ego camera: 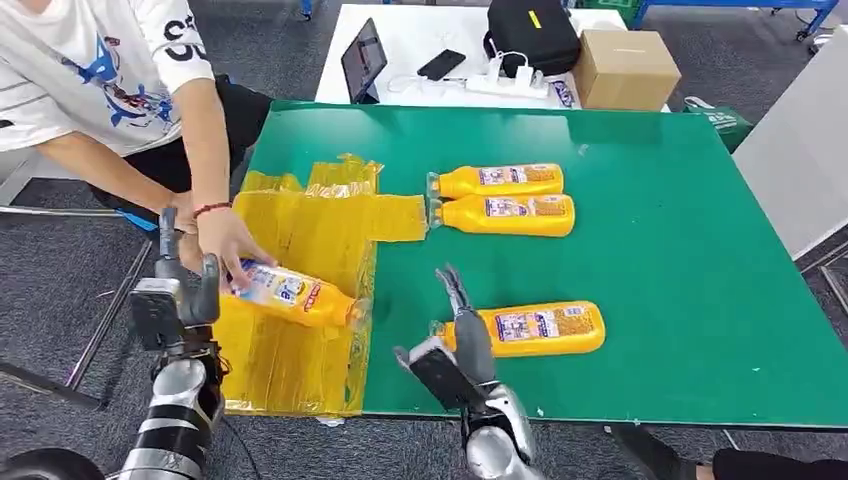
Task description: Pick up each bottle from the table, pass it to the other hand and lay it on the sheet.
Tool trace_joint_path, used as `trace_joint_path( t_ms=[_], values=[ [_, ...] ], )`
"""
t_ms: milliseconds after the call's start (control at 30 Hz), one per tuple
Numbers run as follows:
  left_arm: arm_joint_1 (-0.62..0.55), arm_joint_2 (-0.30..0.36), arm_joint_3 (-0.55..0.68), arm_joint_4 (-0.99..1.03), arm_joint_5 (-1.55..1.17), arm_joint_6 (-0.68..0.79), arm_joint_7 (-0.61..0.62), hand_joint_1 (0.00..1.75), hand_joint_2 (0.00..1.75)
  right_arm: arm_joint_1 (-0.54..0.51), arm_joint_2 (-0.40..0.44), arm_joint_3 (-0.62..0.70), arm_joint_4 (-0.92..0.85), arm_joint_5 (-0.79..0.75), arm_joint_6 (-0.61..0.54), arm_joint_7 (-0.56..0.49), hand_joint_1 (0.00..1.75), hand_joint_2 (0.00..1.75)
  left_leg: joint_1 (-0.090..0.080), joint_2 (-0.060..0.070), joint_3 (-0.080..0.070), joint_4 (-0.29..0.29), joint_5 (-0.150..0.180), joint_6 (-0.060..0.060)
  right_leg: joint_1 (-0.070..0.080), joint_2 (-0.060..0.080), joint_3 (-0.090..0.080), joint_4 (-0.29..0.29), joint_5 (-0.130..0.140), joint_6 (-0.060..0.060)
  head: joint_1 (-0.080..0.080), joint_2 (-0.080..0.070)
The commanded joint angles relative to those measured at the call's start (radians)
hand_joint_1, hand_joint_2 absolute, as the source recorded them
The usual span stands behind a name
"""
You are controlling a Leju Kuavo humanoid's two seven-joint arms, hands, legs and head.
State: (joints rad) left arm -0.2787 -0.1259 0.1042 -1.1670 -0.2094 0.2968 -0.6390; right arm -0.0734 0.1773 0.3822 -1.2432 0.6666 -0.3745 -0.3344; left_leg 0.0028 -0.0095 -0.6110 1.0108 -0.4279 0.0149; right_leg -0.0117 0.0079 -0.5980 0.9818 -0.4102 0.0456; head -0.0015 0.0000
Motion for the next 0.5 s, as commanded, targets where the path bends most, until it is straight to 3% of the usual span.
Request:
trace_joint_path(
  t_ms=[33,300,500],
  values=[
    [0.101,-0.065,-0.031,-0.059,-0.035,0.019,-0.008,0.00,1.75,-0.125,-0.264,-0.023,0.019,0.153,0.131,0.157,0.00,1.75,0.000,0.002,0.005,0.000,-0.002,0.001,0.001,0.000,0.006,-0.004,0.000,0.000,0.000,0.000],
    [0.105,-0.080,-0.061,0.022,-0.048,-0.010,-0.012,0.00,1.75,-0.208,-0.329,-0.009,0.019,0.163,0.212,0.191,0.00,1.75,-0.001,0.001,0.004,0.002,-0.003,0.000,-0.001,-0.001,0.005,-0.001,-0.001,-0.001,0.000,0.000],
    [0.102,-0.077,-0.061,0.059,-0.048,-0.016,-0.016,0.00,1.75,-0.198,-0.340,-0.012,0.013,0.161,0.212,0.191,0.00,1.75,-0.001,0.001,0.002,0.000,-0.001,0.000,-0.001,-0.001,0.002,-0.002,0.000,0.000,0.000,0.000]
  ],
)
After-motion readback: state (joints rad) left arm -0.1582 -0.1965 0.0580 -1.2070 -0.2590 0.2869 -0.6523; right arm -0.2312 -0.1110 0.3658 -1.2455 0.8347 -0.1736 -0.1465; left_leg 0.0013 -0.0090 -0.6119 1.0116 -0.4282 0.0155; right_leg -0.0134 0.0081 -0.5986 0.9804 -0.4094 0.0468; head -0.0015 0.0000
